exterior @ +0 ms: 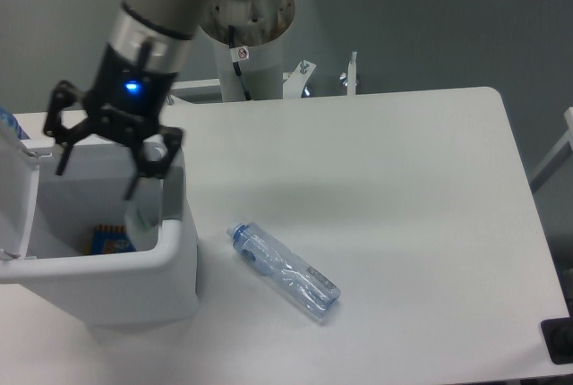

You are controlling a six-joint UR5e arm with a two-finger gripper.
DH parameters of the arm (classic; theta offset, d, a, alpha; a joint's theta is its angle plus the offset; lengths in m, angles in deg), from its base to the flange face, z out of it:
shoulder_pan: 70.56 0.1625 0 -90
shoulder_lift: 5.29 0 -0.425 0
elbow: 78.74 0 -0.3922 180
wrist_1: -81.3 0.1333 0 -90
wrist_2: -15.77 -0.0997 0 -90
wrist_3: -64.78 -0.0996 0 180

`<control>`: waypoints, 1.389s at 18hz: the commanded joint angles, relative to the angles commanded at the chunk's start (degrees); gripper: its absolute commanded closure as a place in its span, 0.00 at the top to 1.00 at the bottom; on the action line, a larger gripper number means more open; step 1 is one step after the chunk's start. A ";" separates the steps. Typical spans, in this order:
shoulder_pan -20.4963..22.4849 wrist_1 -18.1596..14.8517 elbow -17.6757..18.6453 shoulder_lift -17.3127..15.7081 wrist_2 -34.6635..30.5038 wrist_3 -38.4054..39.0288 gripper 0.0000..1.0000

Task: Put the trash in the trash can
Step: 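Raise the open gripper out of the bin and move away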

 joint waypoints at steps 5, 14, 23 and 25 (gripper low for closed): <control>8.44 -0.09 -0.71 0.18 -0.09 0.26 1.00; 12.50 0.26 -0.71 2.37 -14.23 -2.11 1.00; 12.50 2.64 -2.20 8.78 -18.54 -1.84 1.00; 12.50 2.64 -1.94 10.01 -19.25 -1.76 1.00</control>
